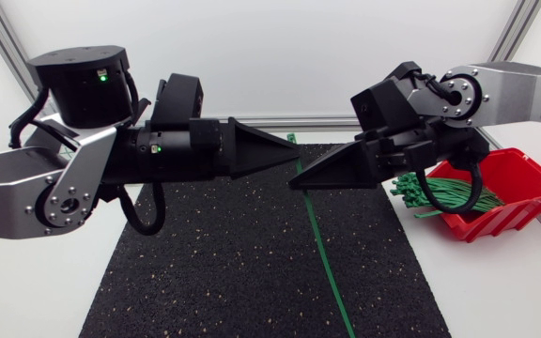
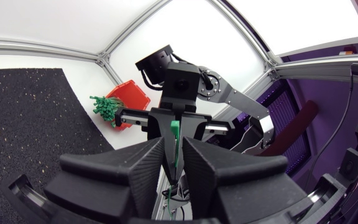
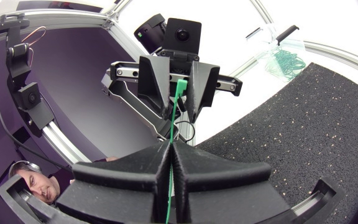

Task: Take a green cable tie from the red box, thread the tail through the head to close it, then place it in the transparent bin on the left.

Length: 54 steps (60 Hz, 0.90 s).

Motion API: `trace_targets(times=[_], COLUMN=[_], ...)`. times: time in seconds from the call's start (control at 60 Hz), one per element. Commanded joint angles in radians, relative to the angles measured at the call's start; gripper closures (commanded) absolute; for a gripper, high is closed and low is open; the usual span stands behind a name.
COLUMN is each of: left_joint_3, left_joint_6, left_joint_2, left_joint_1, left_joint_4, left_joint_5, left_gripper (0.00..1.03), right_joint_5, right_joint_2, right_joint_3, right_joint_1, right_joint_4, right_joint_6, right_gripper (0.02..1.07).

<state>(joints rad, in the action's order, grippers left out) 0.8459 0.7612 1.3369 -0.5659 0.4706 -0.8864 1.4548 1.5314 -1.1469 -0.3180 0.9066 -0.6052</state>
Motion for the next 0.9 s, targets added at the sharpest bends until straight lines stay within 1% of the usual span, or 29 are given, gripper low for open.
trace_targets(times=[0.0,0.217,0.383,0.55,0.633,0.817,0.883], left_joint_3=[-0.005,-0.005,0.007,0.009,0.005,-0.002,-0.01], left_joint_6=[0.03,0.03,0.036,0.029,0.026,0.003,-0.005], left_joint_2=[0.016,0.024,0.024,0.016,0.015,0.013,0.005], left_joint_1=[-0.008,0.006,0.049,0.083,0.081,0.081,0.081], left_joint_4=[0.031,0.04,0.04,0.043,0.043,0.045,0.045], left_joint_5=[0.009,0.015,0.015,0.015,0.015,0.015,0.015], left_gripper=[0.8,0.8,0.8,0.8,0.8,0.8,0.8], right_joint_5=[0.007,0.007,0.007,-0.002,-0.007,-0.014,-0.025], right_joint_2=[0.018,0.042,0.085,0.098,0.088,0.087,0.085], right_joint_3=[-0.027,-0.053,-0.086,-0.071,-0.048,-0.008,0.013], right_joint_1=[0.008,0.019,0.022,0.027,0.025,0.02,0.022], right_joint_4=[-0.012,-0.015,-0.029,-0.106,-0.166,-0.245,-0.299], right_joint_6=[0.012,0.013,0.013,0.013,0.013,0.005,0.004], right_gripper=[1.01,1.01,1.01,1.01,1.01,1.01,1.01])
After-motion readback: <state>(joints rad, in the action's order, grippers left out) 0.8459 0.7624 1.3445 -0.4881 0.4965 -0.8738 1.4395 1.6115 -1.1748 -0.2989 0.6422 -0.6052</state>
